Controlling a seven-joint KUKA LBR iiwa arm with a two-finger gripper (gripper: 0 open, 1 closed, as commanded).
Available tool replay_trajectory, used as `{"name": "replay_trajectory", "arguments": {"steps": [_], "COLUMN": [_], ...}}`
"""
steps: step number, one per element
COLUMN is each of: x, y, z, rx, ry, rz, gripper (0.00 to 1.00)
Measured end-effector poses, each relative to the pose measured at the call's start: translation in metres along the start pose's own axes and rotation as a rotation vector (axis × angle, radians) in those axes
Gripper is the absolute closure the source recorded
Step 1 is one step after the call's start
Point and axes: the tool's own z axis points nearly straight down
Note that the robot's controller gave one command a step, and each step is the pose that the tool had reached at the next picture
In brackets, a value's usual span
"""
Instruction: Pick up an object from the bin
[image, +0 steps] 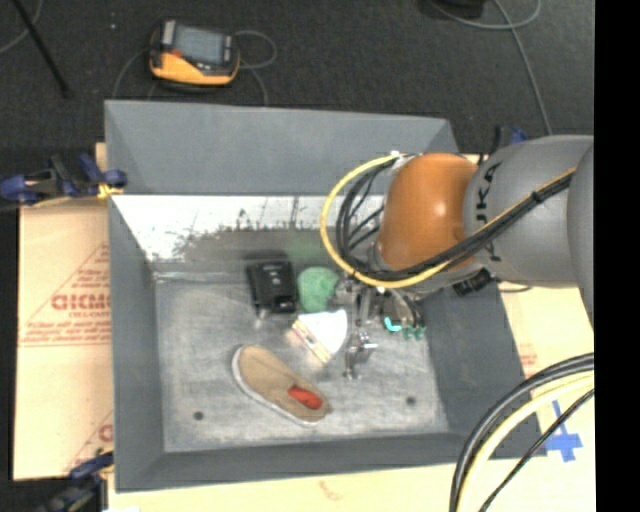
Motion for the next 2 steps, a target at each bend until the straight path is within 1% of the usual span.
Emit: {"name": "replay_trajectory", "arguments": {"steps": [1,2], "x": [-0.002,-0.034], "y": [0.0,0.015], "z": [-0.005,0.038], "rx": [0.0,0.004], "ry": [-0.007,-0.008], "rz": [0.001,-0.23], "gripper": [0.0,1.0]}}
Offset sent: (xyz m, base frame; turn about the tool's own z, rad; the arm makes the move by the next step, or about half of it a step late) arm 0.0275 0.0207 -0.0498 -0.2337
